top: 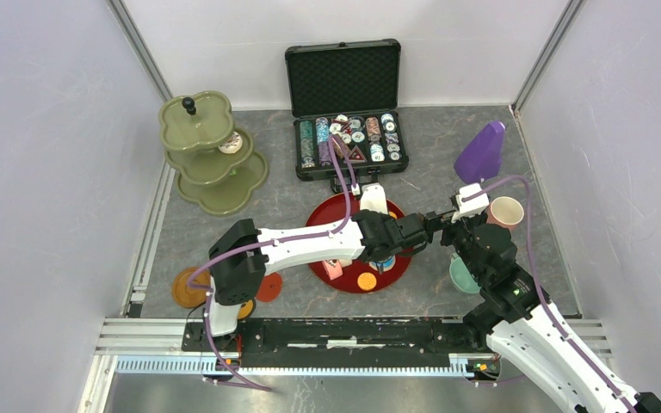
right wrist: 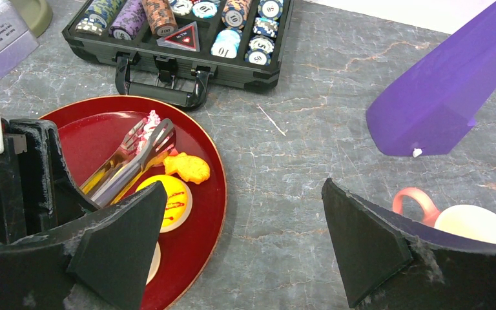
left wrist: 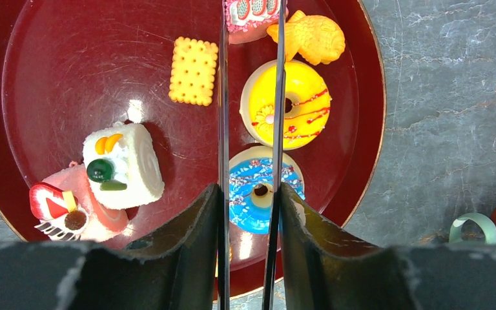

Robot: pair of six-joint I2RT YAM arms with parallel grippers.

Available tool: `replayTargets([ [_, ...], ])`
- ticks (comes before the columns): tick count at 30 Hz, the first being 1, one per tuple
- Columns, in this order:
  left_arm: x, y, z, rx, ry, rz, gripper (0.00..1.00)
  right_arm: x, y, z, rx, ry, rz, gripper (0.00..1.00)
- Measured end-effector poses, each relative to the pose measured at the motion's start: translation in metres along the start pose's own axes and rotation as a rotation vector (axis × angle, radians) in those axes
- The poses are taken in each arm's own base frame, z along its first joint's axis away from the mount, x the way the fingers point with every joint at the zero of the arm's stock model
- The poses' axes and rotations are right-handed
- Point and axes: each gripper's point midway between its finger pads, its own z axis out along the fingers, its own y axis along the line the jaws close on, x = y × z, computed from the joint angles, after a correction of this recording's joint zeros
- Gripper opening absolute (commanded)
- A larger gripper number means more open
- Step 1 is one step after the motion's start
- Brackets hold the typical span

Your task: Serve the afternoon tea

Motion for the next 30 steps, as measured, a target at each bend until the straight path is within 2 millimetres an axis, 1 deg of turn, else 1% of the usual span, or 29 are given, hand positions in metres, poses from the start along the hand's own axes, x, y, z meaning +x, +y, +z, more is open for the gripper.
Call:
replayTargets([
  [6,0.0,0.0,0.0,0.001,0.002,0.0,0.35,0.0,0.0,0.0,0.0,0.0,0.0,0.98],
  [9,0.0,-0.001,-0.007,0.018,0.025,-0.008,0.35,0.001,0.0,0.0,0.0,0.003,-0.001,0.98],
  [11,-0.004,-0.001,-0.018,0.044,0.041,-0.022,0.34,0.001,0.0,0.001,0.0,0.004,-0.001,0.98],
  [13,-0.012,0.0,-0.033,0.078,0.044,-0.042,0.34,0.001,0.0,0.001,0.001,0.005,-0.001,0.98],
  [16,-0.032,0.007,-0.065,0.148,0.038,-0.08,0.35,0.001,0.0,0.001,0.001,0.004,-0.001,0.98],
  [18,-0.048,0.017,-0.086,0.188,0.022,-0.087,0.38,0.001,0.0,0.001,0.001,0.005,-0.002,0.98],
  [19,-0.055,0.021,-0.092,0.196,0.01,-0.084,0.39,0.001,0.0,0.001,0.001,0.006,-0.002,0.98],
  [20,-0.061,0.026,-0.096,0.195,-0.009,-0.071,0.39,0.002,0.0,0.001,0.001,0.007,-0.002,0.98],
  [21,-0.068,0.036,-0.098,0.173,-0.034,-0.032,0.41,0.002,0.0,0.001,0.001,0.008,-0.002,0.98],
  [22,-0.07,0.039,-0.098,0.169,-0.04,-0.029,0.41,0.002,0.0,0.001,0.001,0.009,-0.003,0.98],
  [23,-0.074,0.048,-0.095,0.138,-0.056,0.003,0.41,0.002,0.0,0.002,0.001,0.011,-0.003,0.98],
  [25,-0.077,0.068,-0.084,0.067,-0.081,0.088,0.41,0.003,0.0,0.002,0.001,0.012,-0.004,0.98],
  [27,-0.077,0.095,-0.068,-0.014,-0.087,0.162,0.41,0.003,0.0,0.002,0.001,0.012,-0.004,0.98],
  [29,-0.076,0.124,-0.052,-0.083,-0.076,0.213,0.4,0.003,0.0,0.002,0.001,0.01,-0.003,0.98],
  [30,-0.076,0.144,-0.044,-0.125,-0.065,0.236,0.4,0.002,0.001,0.002,0.001,0.009,-0.003,0.98],
])
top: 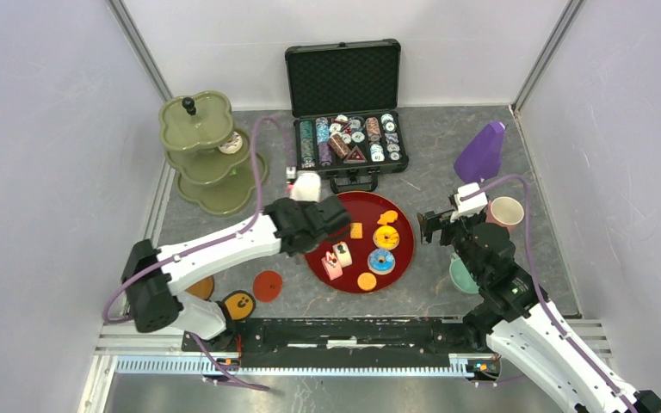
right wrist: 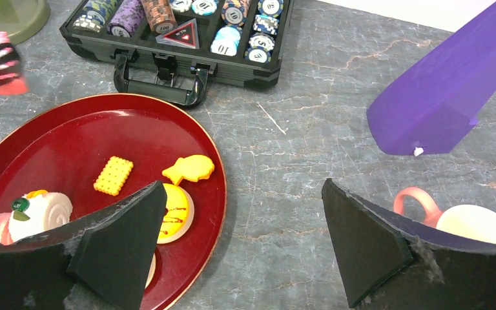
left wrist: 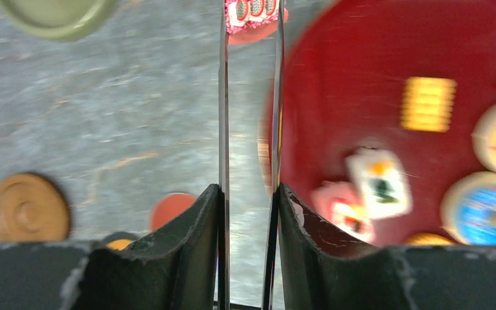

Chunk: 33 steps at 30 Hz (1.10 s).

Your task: Serve the afternoon tea

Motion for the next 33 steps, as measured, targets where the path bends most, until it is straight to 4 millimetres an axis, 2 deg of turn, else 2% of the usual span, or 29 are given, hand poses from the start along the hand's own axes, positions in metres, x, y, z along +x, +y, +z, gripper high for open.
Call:
replayTargets([
  [2,0.007,0.038,0.013,-0.068,0.021,0.026,0.4,0.0,0.0,0.0,0.0,-0.001,0.0,0.98],
  [5,0.0,0.084,0.014,-0.114,0.002,-0.004,0.41,0.001,0.0,0.0,0.0,0.001,0.0,0.98],
  [10,-0.019,0.134,0.001,-0.124,-0.08,-0.13,0.42,0.004,0.001,0.001,-0.001,0.007,-0.002,0.98],
  [14,-0.013,0.171,0.007,-0.193,-0.072,-0.21,0.42,0.003,0.001,0.001,-0.004,0.003,-0.001,0.98],
  [28,0.02,0.235,0.03,-0.28,-0.015,-0.517,0.43,0.0,0.001,0.0,-0.004,-0.018,0.008,0.98],
  [30,0.023,0.241,0.033,-0.291,-0.006,-0.555,0.41,0.0,0.001,0.0,-0.005,-0.022,0.01,0.98],
  [33,0.021,0.239,0.036,-0.257,-0.011,-0.599,0.41,0.0,0.002,0.0,-0.009,-0.02,0.009,0.98],
])
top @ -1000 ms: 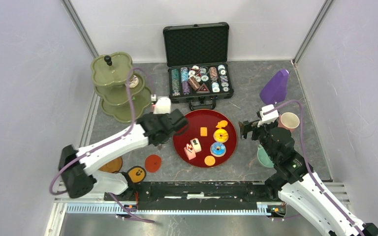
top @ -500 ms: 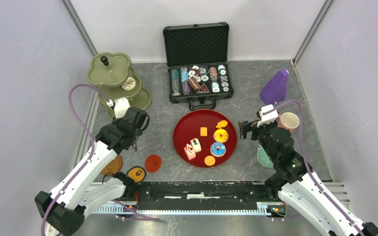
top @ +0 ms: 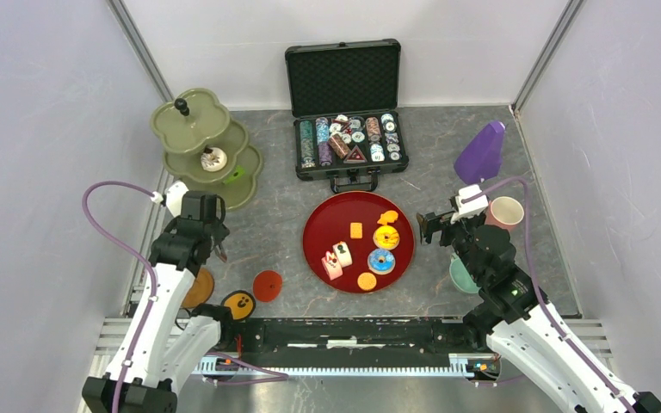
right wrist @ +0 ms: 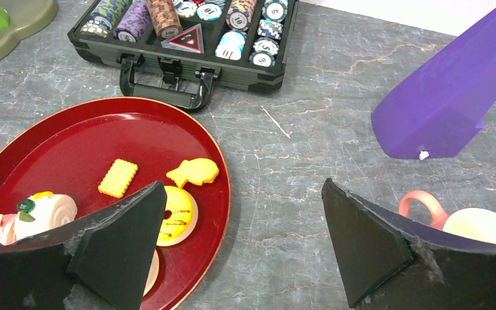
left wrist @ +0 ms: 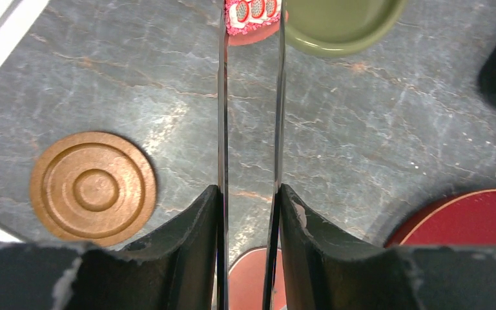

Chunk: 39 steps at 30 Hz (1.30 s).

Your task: Serve the afternoon tea

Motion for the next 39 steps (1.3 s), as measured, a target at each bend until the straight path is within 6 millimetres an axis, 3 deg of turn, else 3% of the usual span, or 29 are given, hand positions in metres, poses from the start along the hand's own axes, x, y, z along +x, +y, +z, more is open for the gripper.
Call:
replayTargets([
  [16,-0.004,-0.027,0.032,0.065,-0.039,-0.084,0.42,-0.002,0.007,0.0,-0.042,-0.007,0.002,0.98],
  [23,0.005,-0.032,0.051,0.04,-0.013,-0.094,0.42,-0.002,0.008,0.0,-0.045,-0.008,0.002,0.98],
  [39,0.01,-0.036,0.064,0.027,-0.001,-0.097,0.62,-0.001,0.008,0.001,-0.045,-0.003,0.001,0.98],
])
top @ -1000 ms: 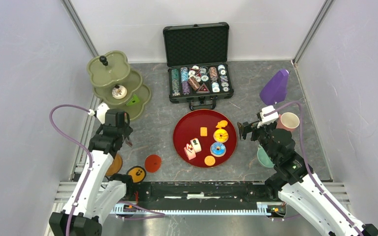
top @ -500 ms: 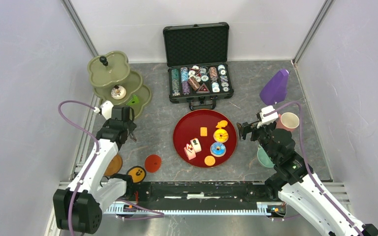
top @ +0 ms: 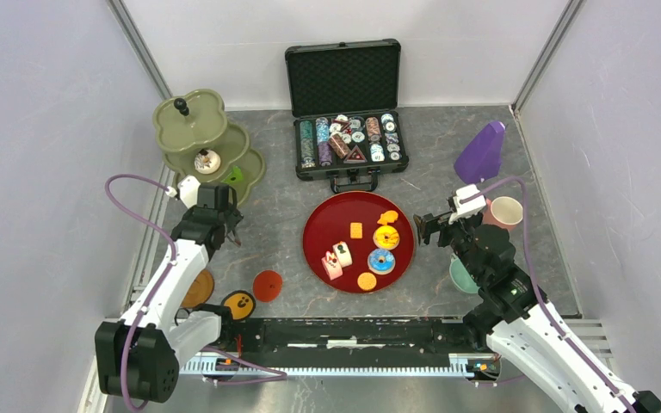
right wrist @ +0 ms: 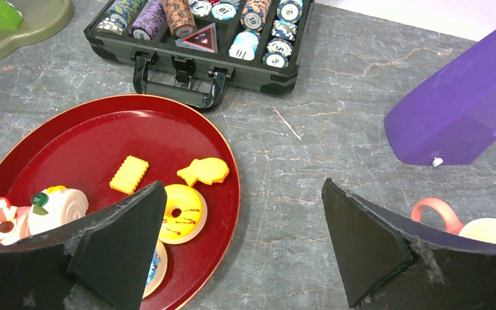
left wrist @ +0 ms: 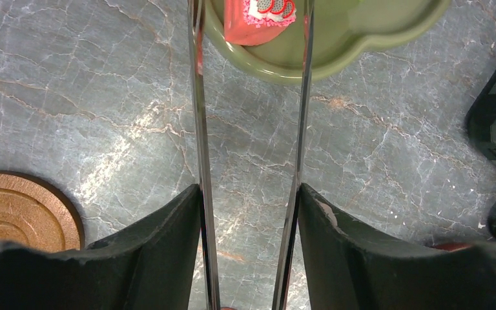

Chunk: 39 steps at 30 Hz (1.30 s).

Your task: Serve the afternoon tea

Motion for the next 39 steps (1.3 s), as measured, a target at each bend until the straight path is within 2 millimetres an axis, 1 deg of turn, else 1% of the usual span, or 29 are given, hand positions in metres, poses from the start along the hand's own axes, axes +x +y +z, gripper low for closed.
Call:
replayTargets([
  [3,-0.001,0.0,-0.002,0.005,-0.005,-0.003,0.63,0.0,0.0,0.0,0.0,0.001,0.0,0.98],
  [7,-0.005,0.0,-0.008,0.019,-0.018,-0.012,0.58,0.0,0.0,0.0,0.001,0.0,0.0,0.98],
  [10,-0.007,-0.001,-0.01,0.028,-0.024,-0.017,0.58,0.0,0.0,0.0,0.002,0.0,0.0,0.98],
  [15,-0.002,-0.003,-0.007,0.032,-0.002,-0.015,0.54,0.0,-0.001,0.0,0.007,0.0,0.0,0.98],
  [19,0.004,-0.012,-0.002,0.058,0.029,-0.027,0.49,-0.001,-0.002,-0.001,0.011,-0.006,0.001,0.98],
  [22,0.005,-0.018,-0.001,0.08,0.042,-0.035,0.49,-0.001,-0.003,-0.002,0.016,-0.006,0.001,0.98],
  [28,0.0,-0.023,-0.005,0.11,0.027,-0.061,0.51,-0.001,-0.003,-0.003,0.016,-0.004,0.001,0.98],
  [33,0.001,-0.018,-0.012,0.106,0.031,-0.061,0.53,0.001,-0.006,-0.004,0.031,0.003,-0.001,0.98],
  [39,0.002,-0.01,-0.023,0.103,0.033,-0.06,0.52,0.001,-0.008,-0.005,0.042,0.003,-0.001,0.98],
])
